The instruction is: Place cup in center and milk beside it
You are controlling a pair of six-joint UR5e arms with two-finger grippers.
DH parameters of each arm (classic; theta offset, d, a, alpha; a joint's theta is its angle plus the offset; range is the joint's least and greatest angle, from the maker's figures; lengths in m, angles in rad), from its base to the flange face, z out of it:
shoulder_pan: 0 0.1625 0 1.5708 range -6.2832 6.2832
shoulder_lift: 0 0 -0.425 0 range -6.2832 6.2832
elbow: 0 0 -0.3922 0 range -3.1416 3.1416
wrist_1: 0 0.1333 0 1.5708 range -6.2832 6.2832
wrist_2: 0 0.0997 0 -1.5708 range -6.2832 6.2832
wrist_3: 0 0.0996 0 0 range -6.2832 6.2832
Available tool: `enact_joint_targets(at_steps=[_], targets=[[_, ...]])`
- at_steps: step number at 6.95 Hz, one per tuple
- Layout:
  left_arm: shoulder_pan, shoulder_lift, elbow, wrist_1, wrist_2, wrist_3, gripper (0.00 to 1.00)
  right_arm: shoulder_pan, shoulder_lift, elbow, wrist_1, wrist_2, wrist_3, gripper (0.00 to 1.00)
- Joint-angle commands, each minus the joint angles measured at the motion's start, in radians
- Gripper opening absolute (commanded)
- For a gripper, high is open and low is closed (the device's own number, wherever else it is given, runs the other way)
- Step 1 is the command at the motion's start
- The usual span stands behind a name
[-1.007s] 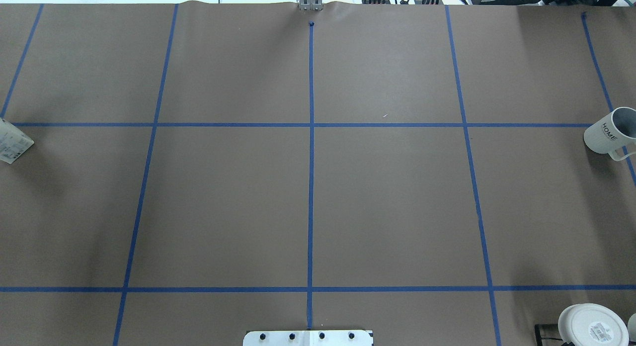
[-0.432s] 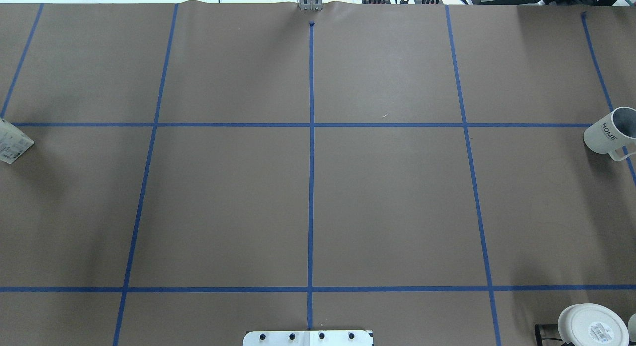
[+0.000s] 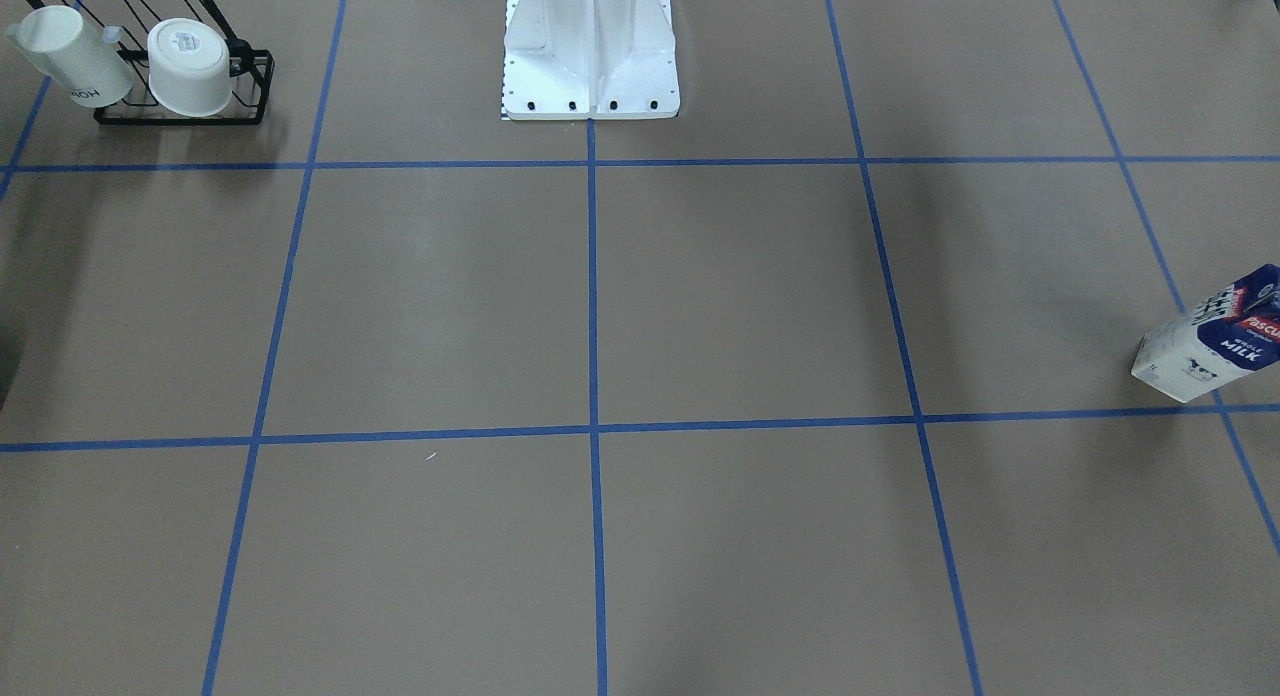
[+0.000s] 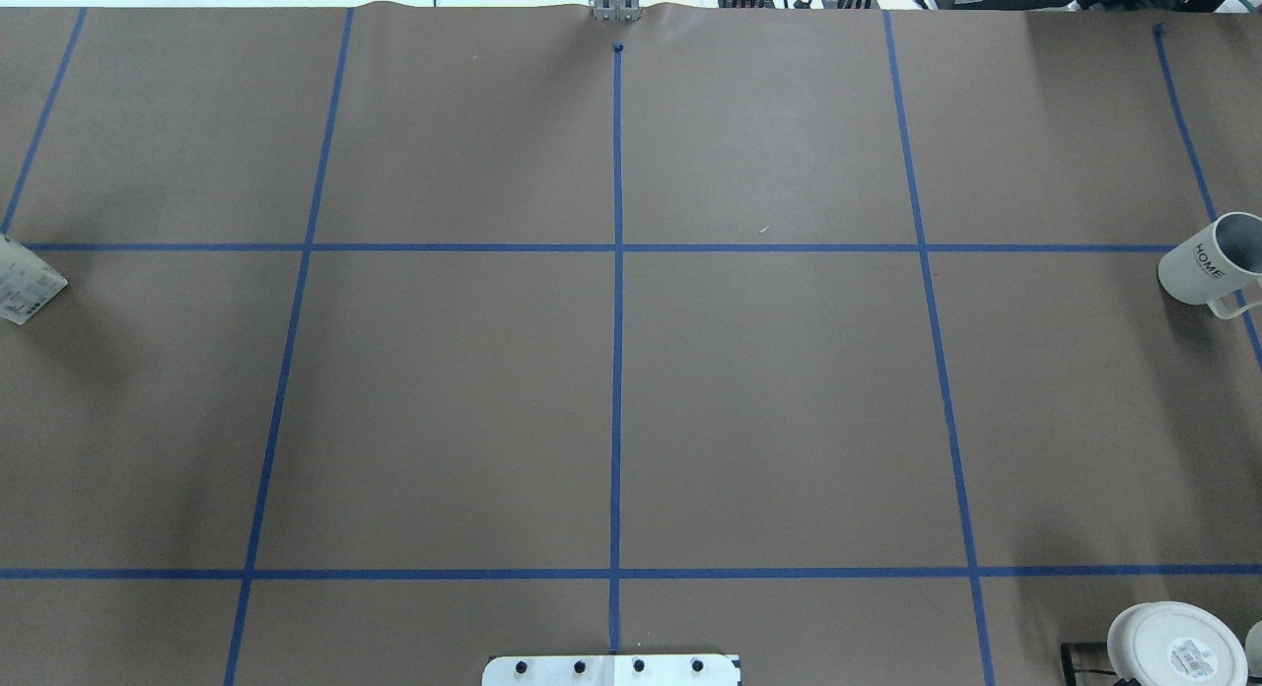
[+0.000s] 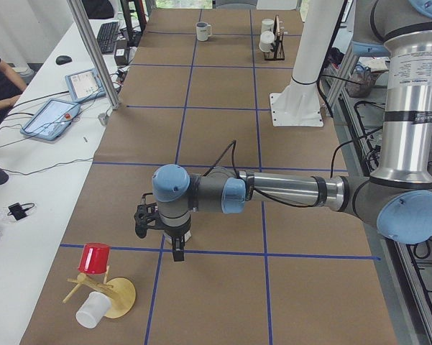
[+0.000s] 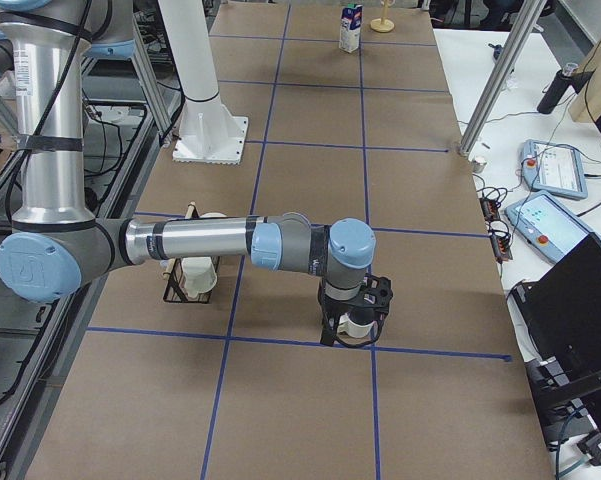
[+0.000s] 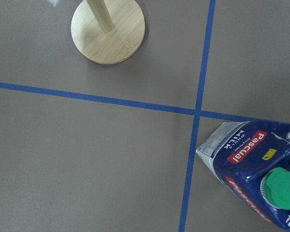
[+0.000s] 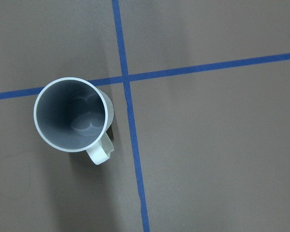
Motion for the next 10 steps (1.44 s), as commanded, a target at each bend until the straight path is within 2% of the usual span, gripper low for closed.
enact_joint_targets(at_steps=[1,5,6,8,10], targets=[[0.0,-0.003,-0.011,-0.009,0.001,0.001,0.99,-0.004,0.004,-0.03,0.043,-0.014,0.007,1.0],[0.01,-0.043,0.047,-0.066,0.002,-0.016,0.99,-0.007,-0.014,-0.112,0.234,-0.014,0.007,1.0],[0.011,-0.046,0.052,-0.078,0.001,-0.107,0.99,-0.009,0.018,-0.135,0.25,-0.004,0.007,1.0],[0.01,-0.04,0.053,-0.102,-0.005,-0.119,0.99,-0.038,0.041,-0.144,0.261,0.065,0.0,1.0],[0.008,-0.044,0.039,-0.11,-0.007,-0.122,0.99,-0.09,0.061,-0.22,0.418,0.07,0.009,1.0]])
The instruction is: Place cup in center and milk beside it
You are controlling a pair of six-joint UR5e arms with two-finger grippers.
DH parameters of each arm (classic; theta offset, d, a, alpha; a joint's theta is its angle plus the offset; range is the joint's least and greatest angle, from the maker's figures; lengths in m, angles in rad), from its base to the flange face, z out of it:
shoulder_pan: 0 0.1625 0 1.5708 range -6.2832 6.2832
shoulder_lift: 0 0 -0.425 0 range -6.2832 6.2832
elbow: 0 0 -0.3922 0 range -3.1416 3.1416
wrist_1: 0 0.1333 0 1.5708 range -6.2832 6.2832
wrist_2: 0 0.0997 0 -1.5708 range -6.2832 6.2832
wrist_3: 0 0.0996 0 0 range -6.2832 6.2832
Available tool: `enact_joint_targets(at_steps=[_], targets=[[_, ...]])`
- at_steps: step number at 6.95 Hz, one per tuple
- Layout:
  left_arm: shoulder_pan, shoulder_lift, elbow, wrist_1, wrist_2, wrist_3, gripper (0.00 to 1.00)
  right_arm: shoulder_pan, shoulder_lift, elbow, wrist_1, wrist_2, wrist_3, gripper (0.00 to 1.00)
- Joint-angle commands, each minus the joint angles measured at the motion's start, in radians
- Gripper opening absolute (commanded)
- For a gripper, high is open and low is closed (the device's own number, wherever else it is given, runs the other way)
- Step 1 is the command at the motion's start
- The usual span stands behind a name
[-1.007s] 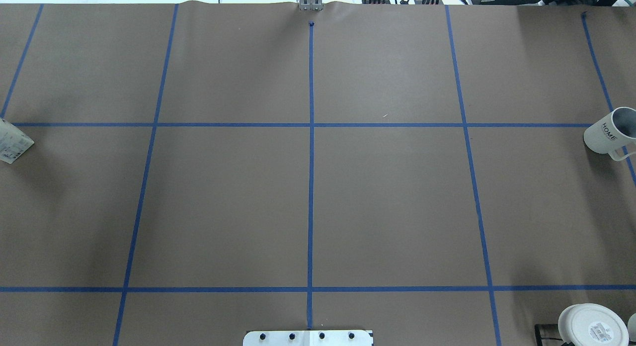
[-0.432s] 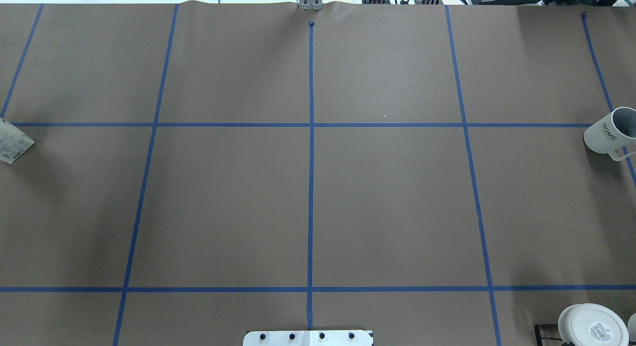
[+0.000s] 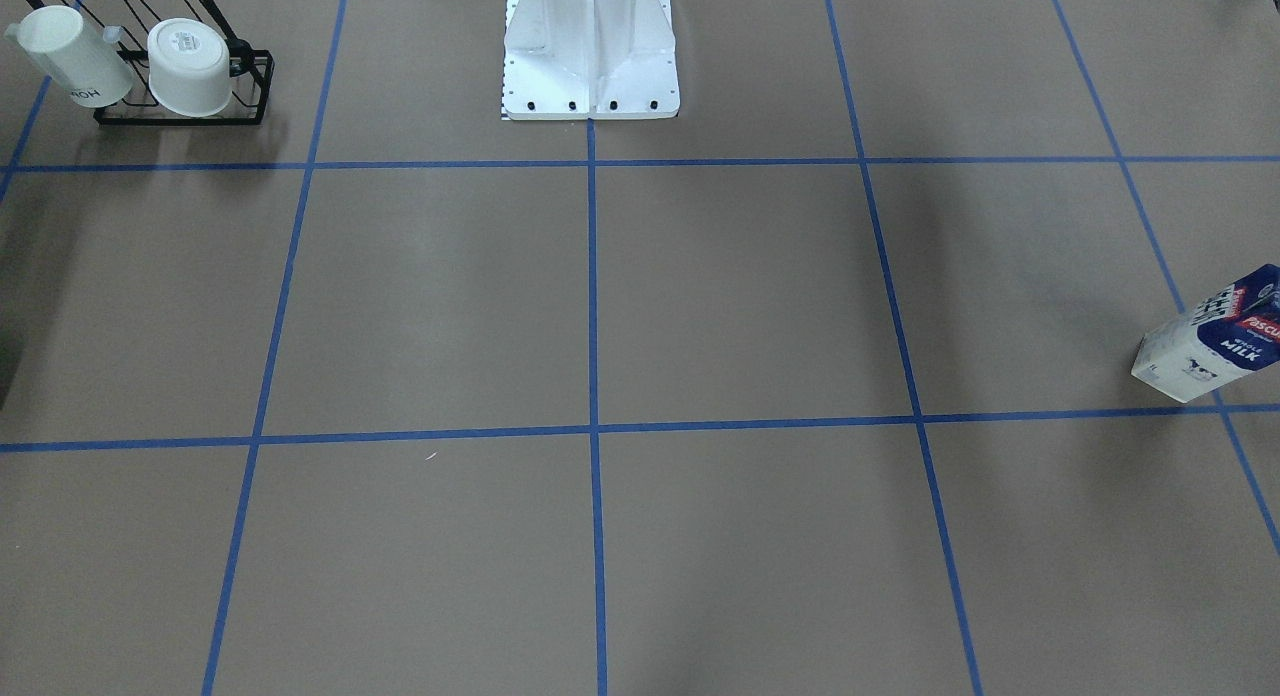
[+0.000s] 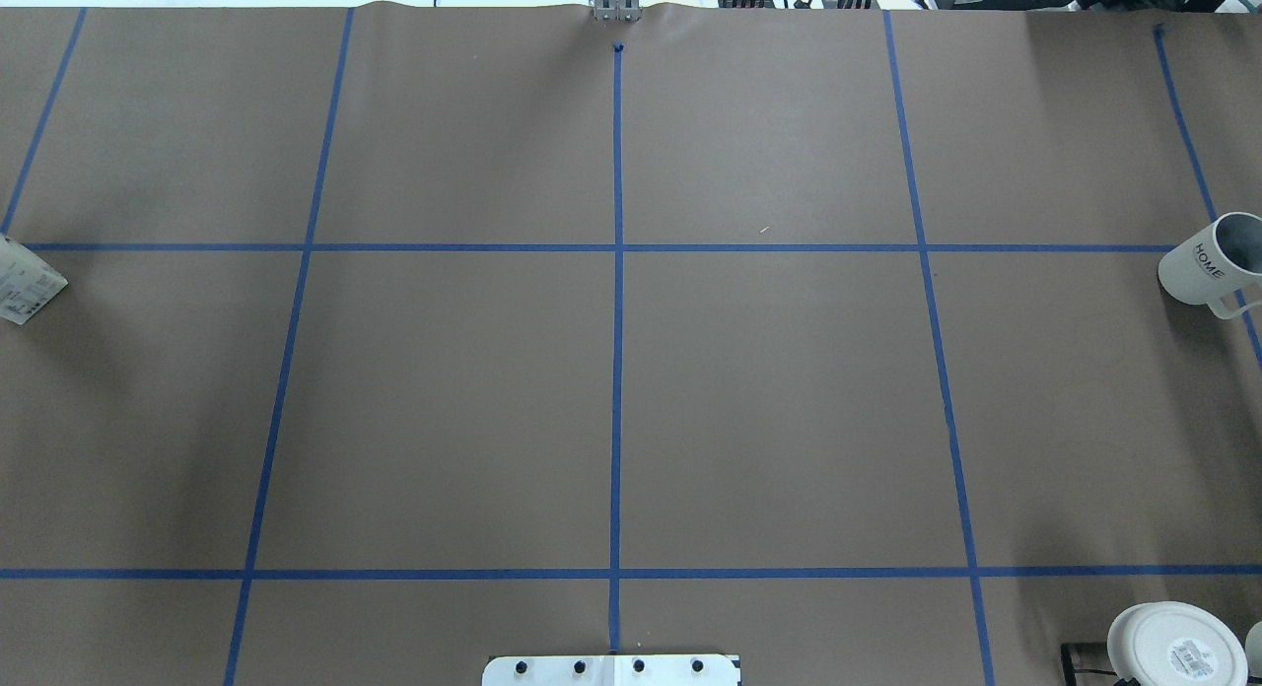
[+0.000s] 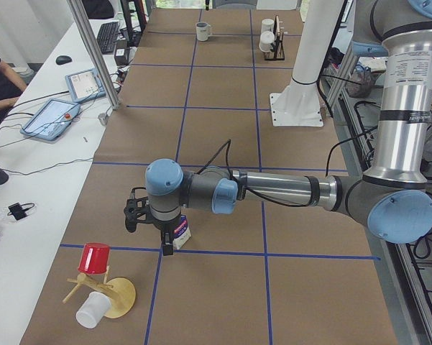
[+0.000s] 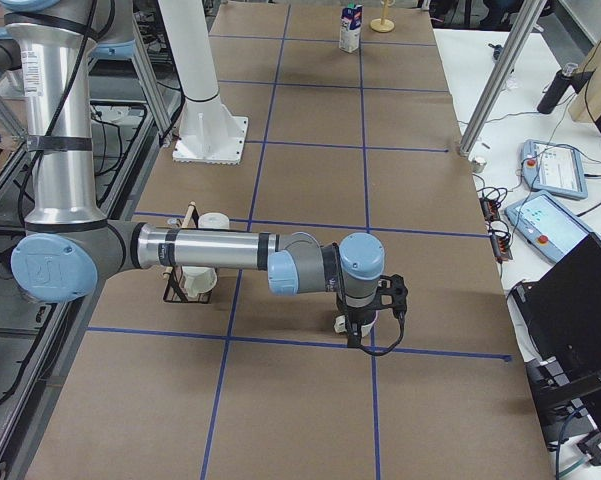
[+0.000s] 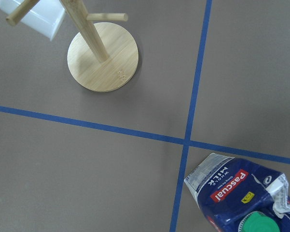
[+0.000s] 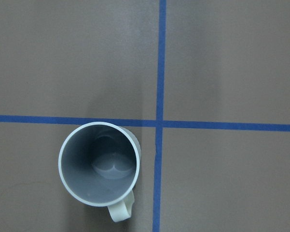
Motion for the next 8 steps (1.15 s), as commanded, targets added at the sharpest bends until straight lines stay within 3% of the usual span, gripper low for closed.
enact_joint_targets(at_steps=[1,4,8], targets=[[-0.001,-0.002,-0.008,-0.002,-0.002,-0.002,0.99,-0.045,0.043,-0.073,0.111,0.01,0.007,1.0],[-0.001,-0.007,-0.008,-0.002,-0.002,-0.002,0.99,-0.068,0.107,-0.198,0.117,0.014,0.004,1.0],[0.001,-0.012,-0.006,-0.002,-0.002,-0.002,0.99,-0.111,0.118,-0.255,0.116,0.016,0.006,1.0]])
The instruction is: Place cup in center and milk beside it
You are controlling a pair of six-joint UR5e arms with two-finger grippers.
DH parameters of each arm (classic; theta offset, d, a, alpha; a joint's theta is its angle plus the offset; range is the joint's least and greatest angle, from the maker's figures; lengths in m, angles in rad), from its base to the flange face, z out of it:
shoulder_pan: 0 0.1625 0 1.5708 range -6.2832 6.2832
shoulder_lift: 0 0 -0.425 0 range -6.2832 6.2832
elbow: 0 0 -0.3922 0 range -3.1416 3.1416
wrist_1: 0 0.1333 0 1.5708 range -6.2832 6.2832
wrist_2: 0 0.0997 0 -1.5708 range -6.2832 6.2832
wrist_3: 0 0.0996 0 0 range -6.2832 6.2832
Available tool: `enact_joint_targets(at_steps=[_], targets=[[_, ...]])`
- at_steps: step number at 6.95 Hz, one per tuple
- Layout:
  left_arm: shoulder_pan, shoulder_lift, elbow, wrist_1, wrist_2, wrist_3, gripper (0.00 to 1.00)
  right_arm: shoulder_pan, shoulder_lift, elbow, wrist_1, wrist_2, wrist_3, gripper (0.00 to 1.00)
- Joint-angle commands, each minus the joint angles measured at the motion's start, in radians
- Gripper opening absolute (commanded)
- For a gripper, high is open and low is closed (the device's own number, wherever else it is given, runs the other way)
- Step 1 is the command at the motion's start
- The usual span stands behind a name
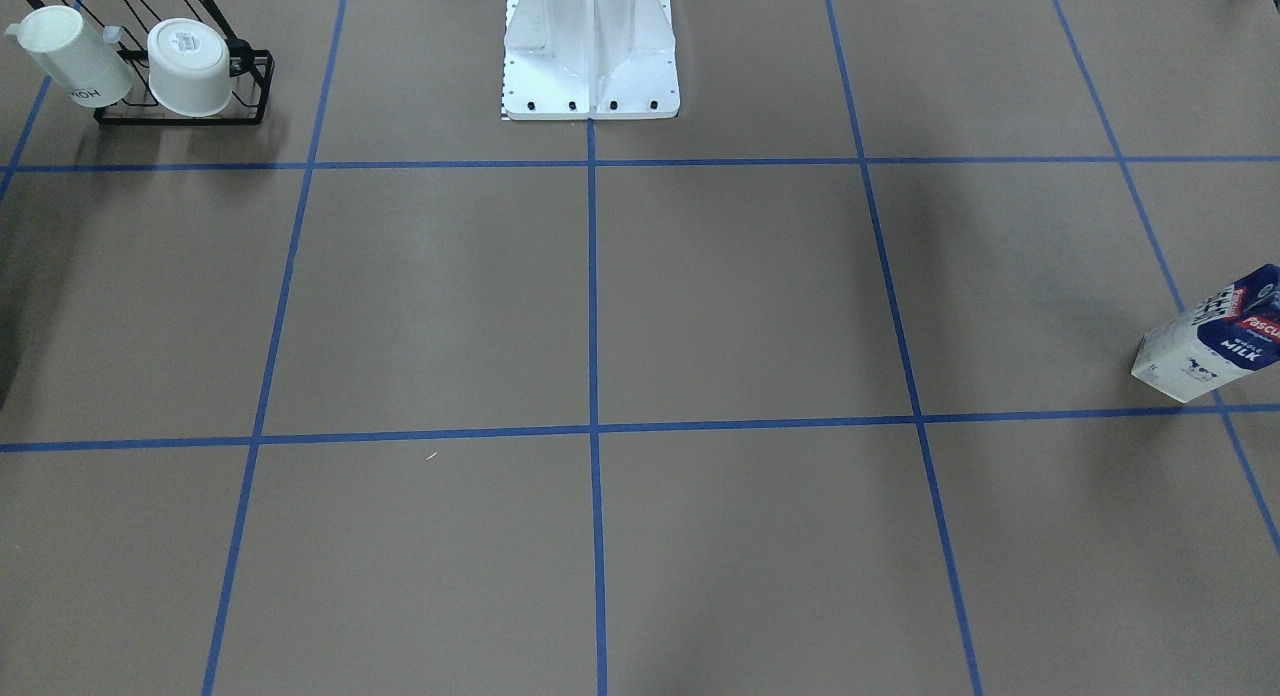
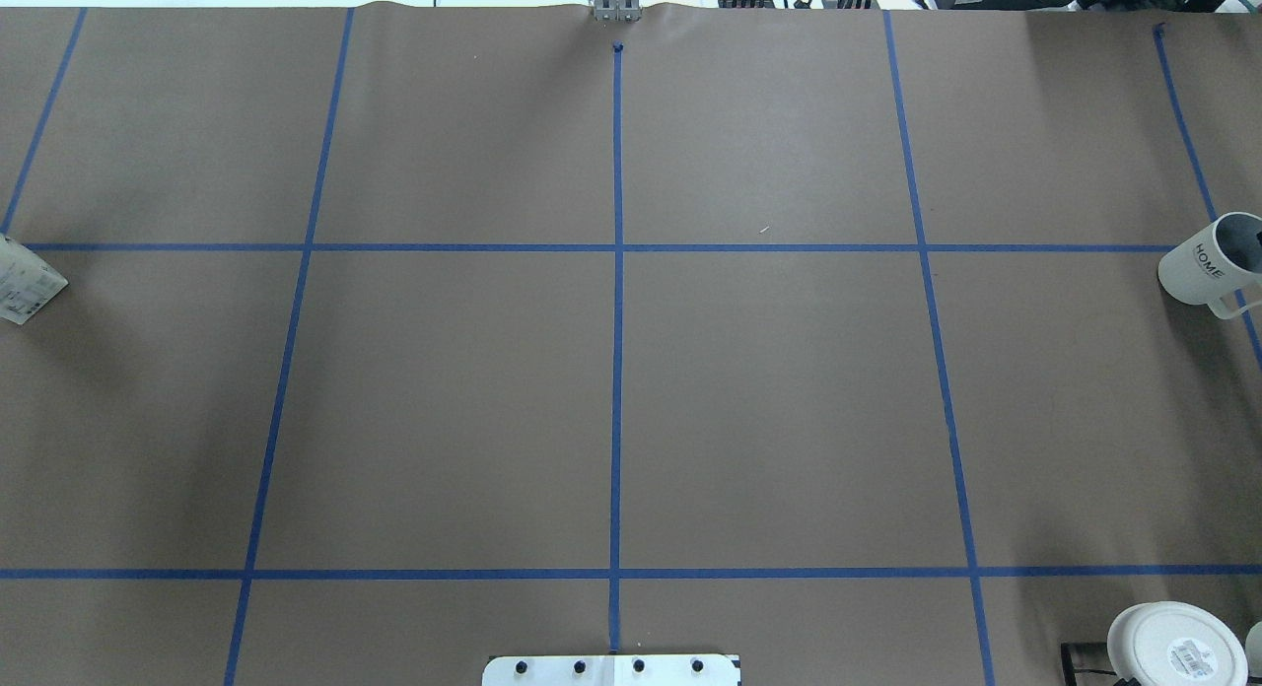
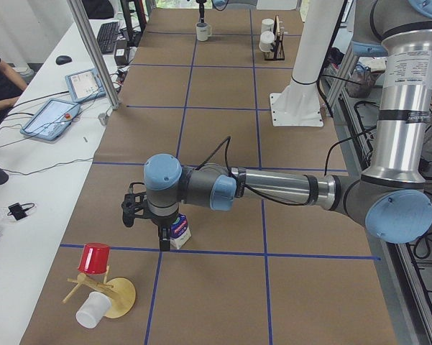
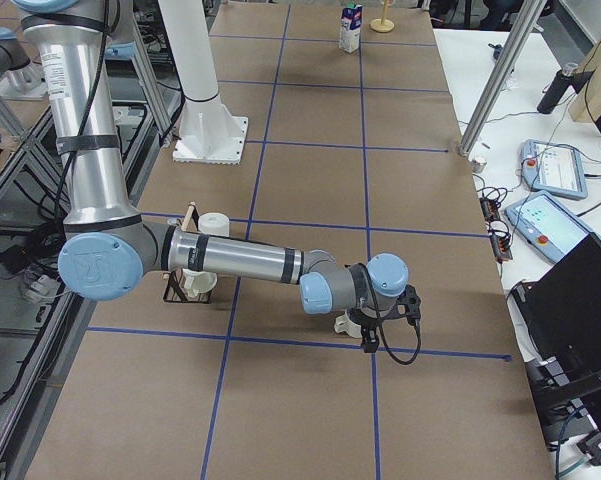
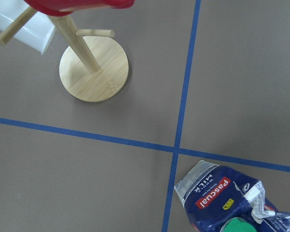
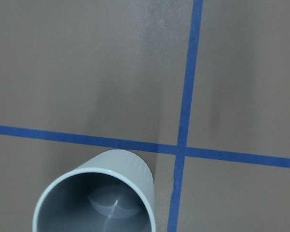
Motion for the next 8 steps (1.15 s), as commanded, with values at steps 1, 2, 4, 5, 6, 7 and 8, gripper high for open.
enact_joint_targets(at_steps=[1,2,4,5,6,7,8], targets=[[0.0,0.001,0.0,-0.001,0.0,0.0,0.99,-0.037,0.011,-0.031,0.0,0.0,0.002,1.0],[0.0,0.001,0.0,-0.001,0.0,0.0,0.99,-0.05,0.02,-0.052,0.0,0.0,0.0,0.99],[0.0,-0.001,0.003,-0.003,0.0,0.0,0.99,-0.054,0.026,-0.048,0.001,0.015,0.005,0.01],[0.0,-0.001,0.002,-0.003,0.0,0.0,0.98,-0.054,0.028,-0.04,0.001,0.026,0.005,0.0],[-0.001,0.001,0.0,-0.003,0.0,0.0,0.98,-0.054,0.033,-0.034,0.001,0.046,0.009,0.0],[-0.001,0.001,0.002,-0.003,0.0,0.0,0.98,-0.043,0.064,-0.037,-0.014,0.094,0.037,0.0],[-0.001,0.002,0.002,-0.003,0.0,0.0,0.98,-0.006,0.097,-0.034,-0.012,0.145,0.096,0.0]])
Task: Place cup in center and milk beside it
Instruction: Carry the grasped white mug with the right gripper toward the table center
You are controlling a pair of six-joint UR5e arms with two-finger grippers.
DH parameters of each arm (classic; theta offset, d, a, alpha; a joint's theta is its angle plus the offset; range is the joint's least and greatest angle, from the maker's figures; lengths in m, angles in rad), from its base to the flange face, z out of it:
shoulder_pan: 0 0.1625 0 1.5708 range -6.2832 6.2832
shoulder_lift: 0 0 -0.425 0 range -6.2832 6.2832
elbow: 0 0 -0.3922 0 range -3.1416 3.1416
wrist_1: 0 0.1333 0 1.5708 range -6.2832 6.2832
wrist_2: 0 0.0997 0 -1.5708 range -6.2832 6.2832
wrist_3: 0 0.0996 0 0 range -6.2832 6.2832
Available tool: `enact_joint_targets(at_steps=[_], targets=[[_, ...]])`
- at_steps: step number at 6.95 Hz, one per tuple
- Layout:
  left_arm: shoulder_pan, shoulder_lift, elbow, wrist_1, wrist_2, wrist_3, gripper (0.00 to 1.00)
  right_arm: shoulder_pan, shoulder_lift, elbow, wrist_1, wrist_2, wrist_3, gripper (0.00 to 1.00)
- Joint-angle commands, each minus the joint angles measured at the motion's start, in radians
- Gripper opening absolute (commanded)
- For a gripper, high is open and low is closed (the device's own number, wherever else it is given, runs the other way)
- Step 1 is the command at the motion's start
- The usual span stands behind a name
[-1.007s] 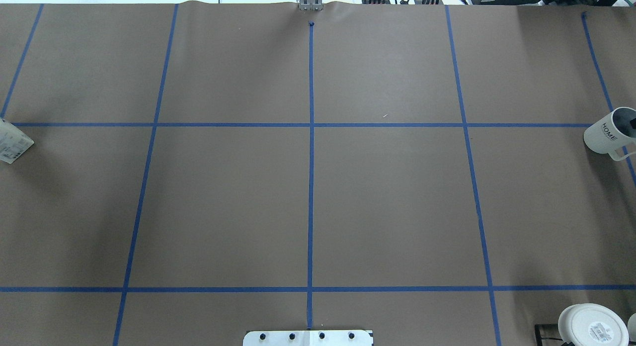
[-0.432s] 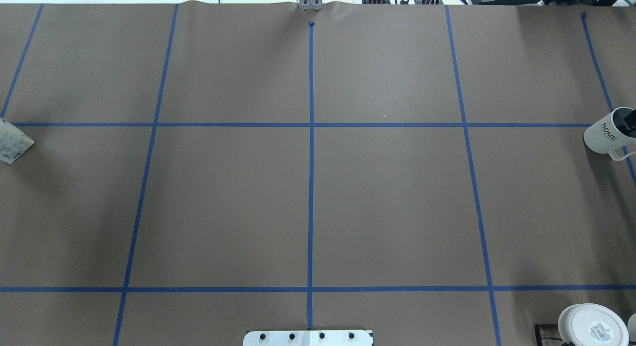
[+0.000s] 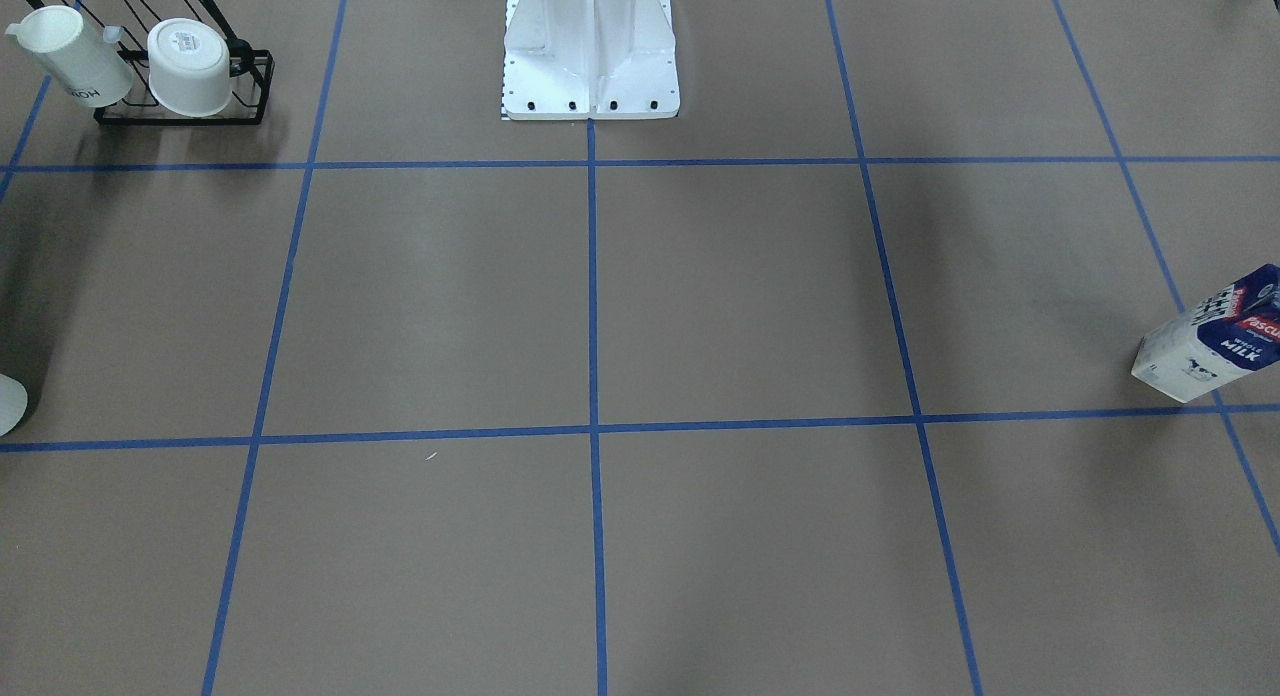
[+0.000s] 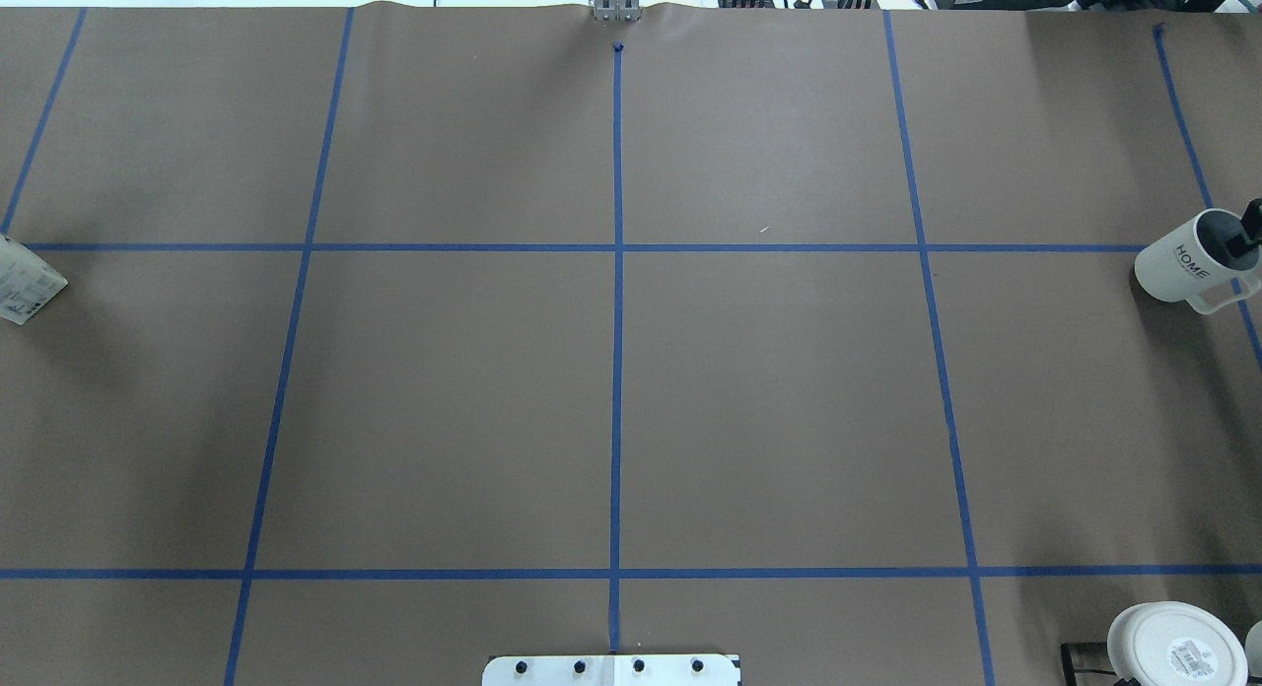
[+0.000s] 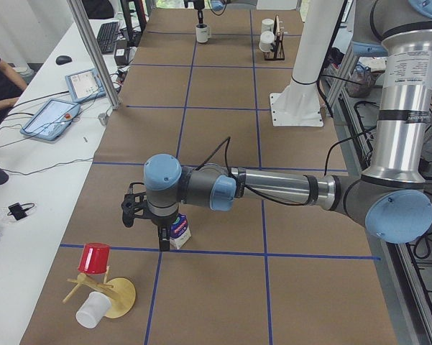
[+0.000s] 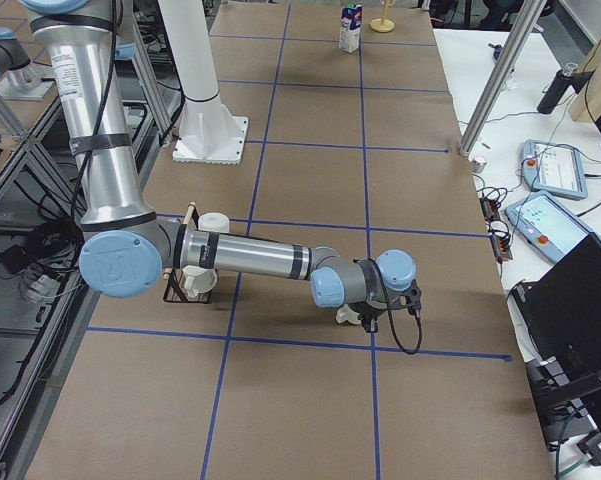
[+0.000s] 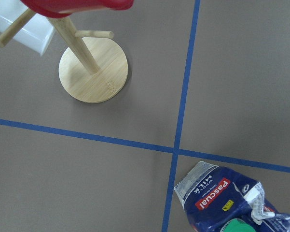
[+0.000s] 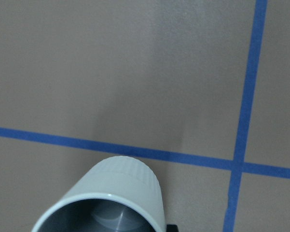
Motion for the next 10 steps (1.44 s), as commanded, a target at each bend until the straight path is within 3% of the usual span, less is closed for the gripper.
enact_joint_targets(at_steps=[1,3,4,6,8,10], targets=[[0.0,0.004,-0.001,0.0,0.0,0.0,0.98,0.048,0.07,0.013,-0.016,0.091,0.086,0.0],[0.0,0.006,0.0,0.002,-0.002,0.0,0.98,0.013,0.26,0.103,-0.227,0.073,0.182,0.0],[0.0,0.006,-0.001,0.002,-0.002,0.0,0.98,-0.056,0.343,0.131,-0.261,0.041,0.286,0.0],[0.0,0.006,0.008,0.003,-0.002,0.003,0.98,-0.229,0.441,0.179,-0.234,-0.083,0.494,0.0],[0.0,0.006,0.01,0.003,-0.002,0.003,0.98,-0.454,0.584,0.159,-0.234,-0.302,0.726,0.0],[0.0,0.006,0.013,0.005,-0.002,0.005,0.98,-0.544,0.671,0.09,-0.213,-0.354,0.791,0.0]])
